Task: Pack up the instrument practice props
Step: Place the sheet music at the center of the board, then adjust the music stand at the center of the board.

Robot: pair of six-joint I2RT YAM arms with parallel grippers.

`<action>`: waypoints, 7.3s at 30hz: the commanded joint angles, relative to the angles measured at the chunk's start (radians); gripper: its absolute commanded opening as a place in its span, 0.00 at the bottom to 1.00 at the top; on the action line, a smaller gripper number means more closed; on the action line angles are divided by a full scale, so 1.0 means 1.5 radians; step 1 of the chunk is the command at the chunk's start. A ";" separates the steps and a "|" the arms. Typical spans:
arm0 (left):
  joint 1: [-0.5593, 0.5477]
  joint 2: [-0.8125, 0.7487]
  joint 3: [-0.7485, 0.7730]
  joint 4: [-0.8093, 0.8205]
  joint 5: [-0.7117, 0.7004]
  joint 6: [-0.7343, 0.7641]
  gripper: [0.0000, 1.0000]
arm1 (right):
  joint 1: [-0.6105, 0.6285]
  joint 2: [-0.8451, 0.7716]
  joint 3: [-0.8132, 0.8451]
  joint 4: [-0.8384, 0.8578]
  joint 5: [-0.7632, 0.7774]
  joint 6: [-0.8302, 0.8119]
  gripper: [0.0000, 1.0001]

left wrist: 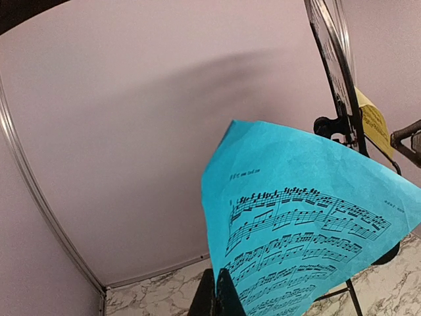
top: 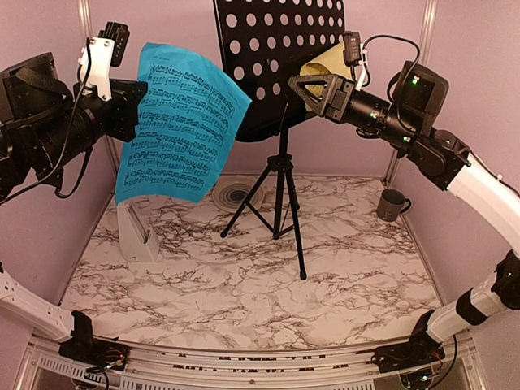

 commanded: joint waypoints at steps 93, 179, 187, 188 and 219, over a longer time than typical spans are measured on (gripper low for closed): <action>0.508 0.052 -0.223 -0.073 0.596 -0.341 0.99 | -0.107 -0.169 -0.094 -0.112 0.135 -0.086 0.39; 0.328 0.131 -0.019 0.153 0.632 -0.284 0.09 | -0.096 0.117 -0.539 0.403 -0.042 -0.061 0.40; 0.328 0.125 -0.032 0.171 0.659 -0.292 0.08 | -0.094 0.142 -0.523 0.383 0.044 -0.058 0.45; 0.328 0.123 -0.035 0.175 0.667 -0.294 0.08 | -0.094 0.135 -0.530 0.389 0.052 -0.060 0.46; 0.319 0.160 -0.005 0.176 0.746 -0.311 0.46 | -0.072 0.189 -0.470 0.379 0.087 -0.089 0.00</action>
